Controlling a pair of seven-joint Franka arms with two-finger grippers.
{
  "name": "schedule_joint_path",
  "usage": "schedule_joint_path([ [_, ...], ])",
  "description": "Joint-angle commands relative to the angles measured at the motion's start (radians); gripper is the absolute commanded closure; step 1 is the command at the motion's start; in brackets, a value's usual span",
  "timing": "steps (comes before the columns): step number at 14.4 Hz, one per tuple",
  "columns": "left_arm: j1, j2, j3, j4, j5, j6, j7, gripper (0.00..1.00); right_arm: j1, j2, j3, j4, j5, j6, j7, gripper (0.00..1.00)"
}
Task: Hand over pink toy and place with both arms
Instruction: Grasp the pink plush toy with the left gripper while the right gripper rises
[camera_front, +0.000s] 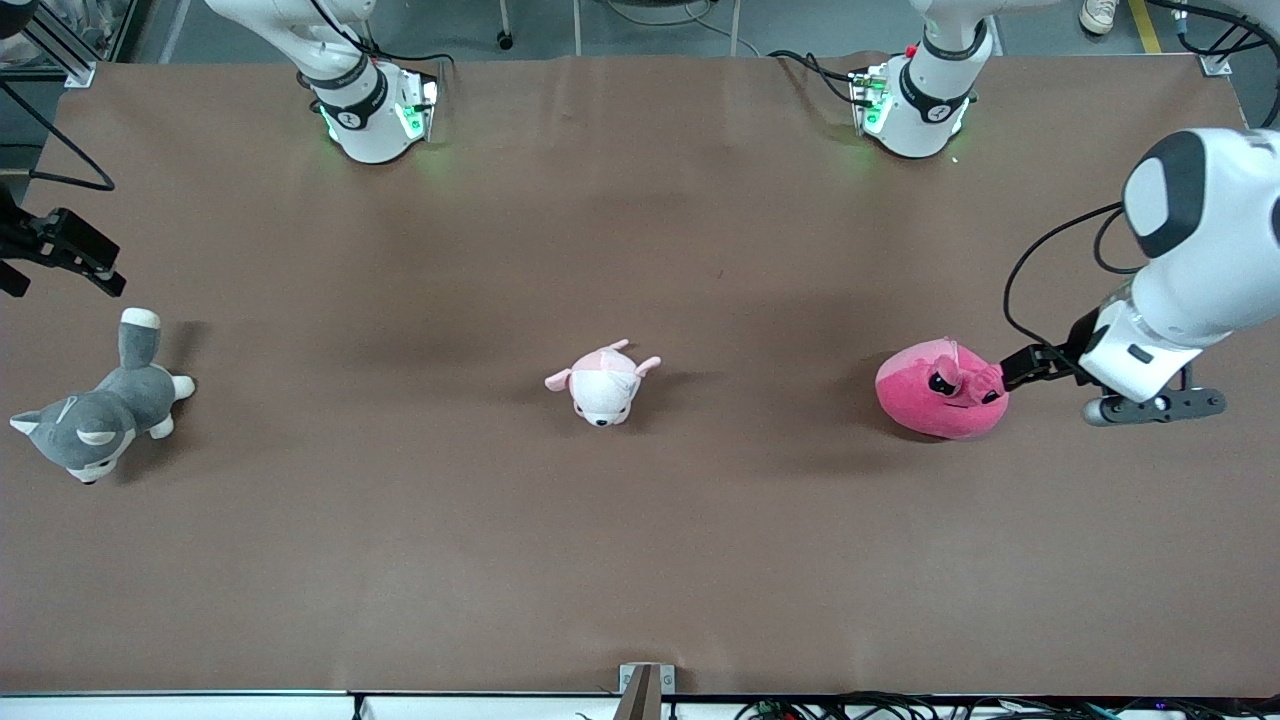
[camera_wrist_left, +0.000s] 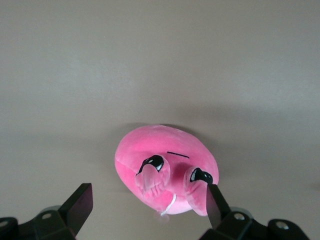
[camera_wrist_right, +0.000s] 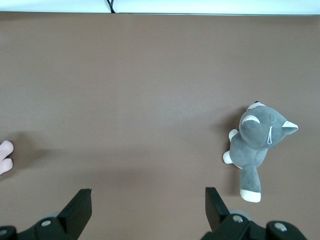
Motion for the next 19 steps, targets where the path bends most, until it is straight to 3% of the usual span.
schedule_joint_path([
  [1,0.003,-0.007,-0.002,-0.067,-0.004,0.040,-0.010,0.03,0.023,-0.003,-0.003,-0.002,0.057,-0.021,-0.002,0.00],
  [4,0.001,0.018,-0.004,-0.083,-0.004,0.041,-0.010,0.10,0.040,-0.001,-0.001,-0.003,0.067,-0.041,0.000,0.00],
  [6,0.003,0.035,-0.002,-0.083,-0.004,0.041,-0.010,0.15,0.028,0.005,-0.006,-0.005,0.139,-0.046,0.000,0.00],
  [8,0.001,0.048,-0.004,-0.080,-0.004,0.046,-0.010,0.27,0.008,0.017,-0.010,-0.008,0.193,-0.061,0.000,0.00],
  [13,0.001,0.068,-0.004,-0.078,-0.003,0.066,-0.010,0.44,0.022,0.045,-0.006,-0.005,0.186,-0.114,-0.004,0.00],
  [16,0.001,0.071,-0.004,-0.078,-0.004,0.066,-0.010,0.64,0.025,0.052,-0.001,-0.002,0.190,-0.124,-0.002,0.00],
  [19,0.001,0.071,-0.004,-0.080,-0.007,0.066,-0.011,0.99,0.057,0.057,-0.001,-0.002,0.190,-0.125,-0.013,0.00],
])
